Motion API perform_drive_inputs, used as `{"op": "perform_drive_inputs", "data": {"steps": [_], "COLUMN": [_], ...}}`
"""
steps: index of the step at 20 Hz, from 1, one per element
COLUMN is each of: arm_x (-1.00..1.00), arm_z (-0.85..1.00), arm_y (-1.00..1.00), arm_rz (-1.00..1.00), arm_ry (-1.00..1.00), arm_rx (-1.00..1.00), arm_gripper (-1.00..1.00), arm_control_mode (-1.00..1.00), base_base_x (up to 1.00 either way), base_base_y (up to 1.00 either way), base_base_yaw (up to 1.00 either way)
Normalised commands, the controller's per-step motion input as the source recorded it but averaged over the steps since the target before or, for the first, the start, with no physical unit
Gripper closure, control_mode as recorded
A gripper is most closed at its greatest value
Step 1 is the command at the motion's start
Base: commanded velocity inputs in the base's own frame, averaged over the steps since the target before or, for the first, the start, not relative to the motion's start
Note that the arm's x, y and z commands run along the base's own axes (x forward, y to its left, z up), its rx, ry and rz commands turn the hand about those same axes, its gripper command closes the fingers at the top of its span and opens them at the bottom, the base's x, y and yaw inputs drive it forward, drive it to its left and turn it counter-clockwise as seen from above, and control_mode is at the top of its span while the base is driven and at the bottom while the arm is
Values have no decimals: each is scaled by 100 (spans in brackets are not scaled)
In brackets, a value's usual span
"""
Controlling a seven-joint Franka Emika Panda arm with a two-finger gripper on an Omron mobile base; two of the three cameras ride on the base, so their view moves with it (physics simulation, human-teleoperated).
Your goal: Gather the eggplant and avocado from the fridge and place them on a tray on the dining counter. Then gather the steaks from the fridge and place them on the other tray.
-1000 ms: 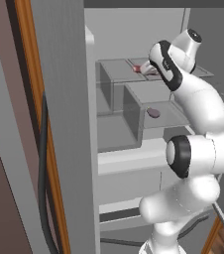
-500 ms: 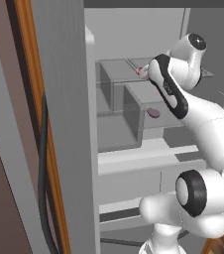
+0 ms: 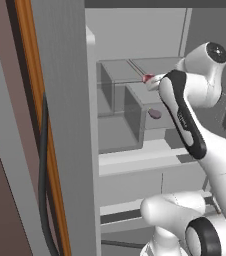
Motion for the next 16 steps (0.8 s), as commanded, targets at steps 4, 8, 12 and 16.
{"op": "perform_drive_inputs", "data": {"steps": [4,8,12,16], "arm_x": [-100,-100,-92,-94], "arm_z": [4,5,9,0], "arm_y": [0,0,0,0], "arm_rz": [-5,-12,-14,-3], "arm_ry": [2,6,5,0], "arm_rx": [0,0,0,0], "arm_gripper": [100,100,100,100], "arm_control_mode": [-100,-100,-100,-100], "base_base_x": [0,0,0,0], "base_base_y": [0,0,0,0], "base_base_yaw": [0,0,0,0]}}
